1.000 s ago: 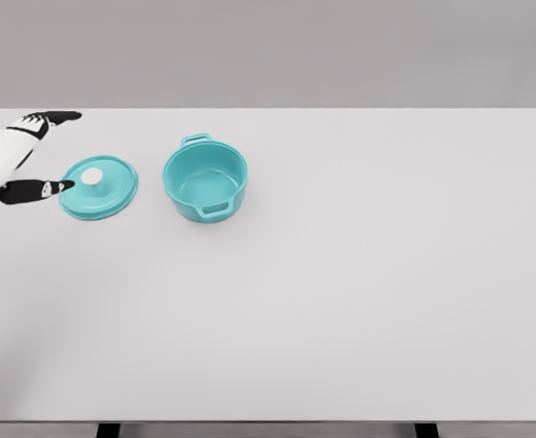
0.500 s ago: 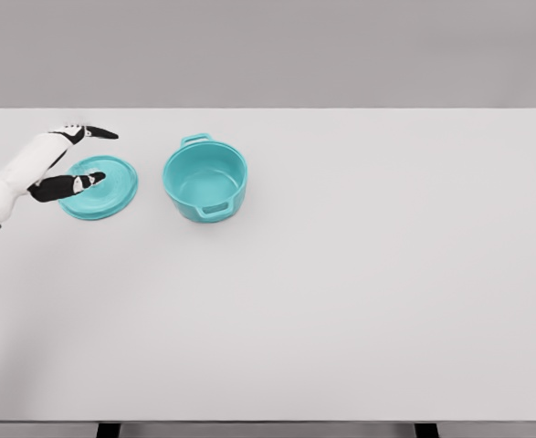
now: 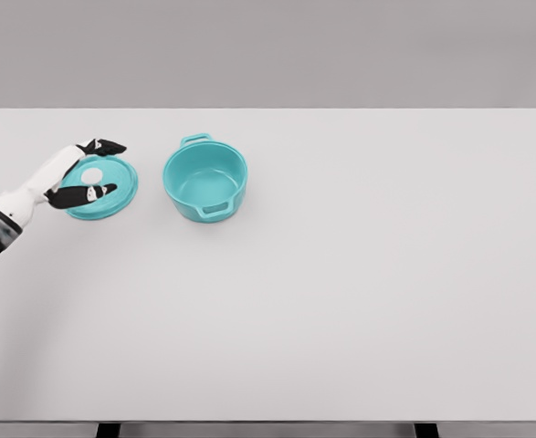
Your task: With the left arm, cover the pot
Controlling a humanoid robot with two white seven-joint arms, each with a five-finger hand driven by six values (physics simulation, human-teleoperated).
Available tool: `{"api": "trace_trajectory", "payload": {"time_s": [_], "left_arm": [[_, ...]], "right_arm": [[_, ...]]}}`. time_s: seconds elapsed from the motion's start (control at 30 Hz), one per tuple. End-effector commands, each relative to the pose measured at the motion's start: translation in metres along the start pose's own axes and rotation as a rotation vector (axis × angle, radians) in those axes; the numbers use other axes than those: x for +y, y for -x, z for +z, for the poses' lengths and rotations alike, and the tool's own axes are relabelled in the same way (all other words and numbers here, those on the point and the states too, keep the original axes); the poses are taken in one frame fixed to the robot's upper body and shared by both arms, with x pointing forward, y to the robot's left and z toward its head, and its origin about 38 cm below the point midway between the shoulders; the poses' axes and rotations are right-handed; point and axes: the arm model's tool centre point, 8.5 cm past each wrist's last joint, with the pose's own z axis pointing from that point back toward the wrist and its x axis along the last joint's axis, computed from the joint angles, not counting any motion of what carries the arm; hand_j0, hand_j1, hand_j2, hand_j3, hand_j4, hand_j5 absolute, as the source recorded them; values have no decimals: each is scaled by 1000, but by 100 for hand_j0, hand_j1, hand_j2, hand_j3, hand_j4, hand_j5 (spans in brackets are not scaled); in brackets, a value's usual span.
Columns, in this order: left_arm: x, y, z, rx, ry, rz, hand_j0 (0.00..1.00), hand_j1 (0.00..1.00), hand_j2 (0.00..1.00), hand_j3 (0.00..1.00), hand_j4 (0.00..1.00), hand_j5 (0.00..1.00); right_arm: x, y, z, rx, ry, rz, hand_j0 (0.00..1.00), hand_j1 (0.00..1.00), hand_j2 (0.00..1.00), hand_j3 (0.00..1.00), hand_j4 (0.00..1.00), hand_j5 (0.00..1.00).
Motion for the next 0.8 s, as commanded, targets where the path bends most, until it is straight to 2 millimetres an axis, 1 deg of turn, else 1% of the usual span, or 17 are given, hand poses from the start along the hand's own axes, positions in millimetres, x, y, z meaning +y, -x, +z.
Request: {"api": "trace_trajectory", "payload": {"time_s": [0.0, 0.17, 0.3, 0.37, 0.43, 0.6, 0.77], "left_arm": [[-9, 6, 0, 18, 1, 32, 72, 72, 72, 72, 72, 72], [-7, 7, 1, 24, -7, 37, 72, 72, 72, 72, 72, 72], [1, 7, -4, 24, -19, 33, 72, 72, 72, 72, 72, 72], [4, 9, -4, 33, -25, 36, 72, 72, 72, 72, 72, 72], [6, 15, -2, 65, -35, 48, 72, 72, 72, 72, 72, 72], [5, 26, 2, 101, -31, 58, 72, 72, 72, 72, 72, 72], [4, 27, 2, 111, -28, 60, 72, 72, 72, 72, 72, 72]], "right_arm": [[0, -1, 0, 0, -1, 0, 100, 100, 100, 100, 100, 100], [0, 0, 0, 0, 0, 0, 100, 100, 100, 100, 100, 100], [0, 0, 0, 0, 0, 0, 100, 100, 100, 100, 100, 100], [0, -1, 0, -2, 0, 0, 100, 100, 100, 100, 100, 100], [0, 0, 0, 0, 0, 0, 100, 100, 100, 100, 100, 100], [0, 0, 0, 1, 0, 0, 100, 100, 100, 100, 100, 100], [0, 0, 0, 0, 0, 0, 100, 100, 100, 100, 100, 100]]}}
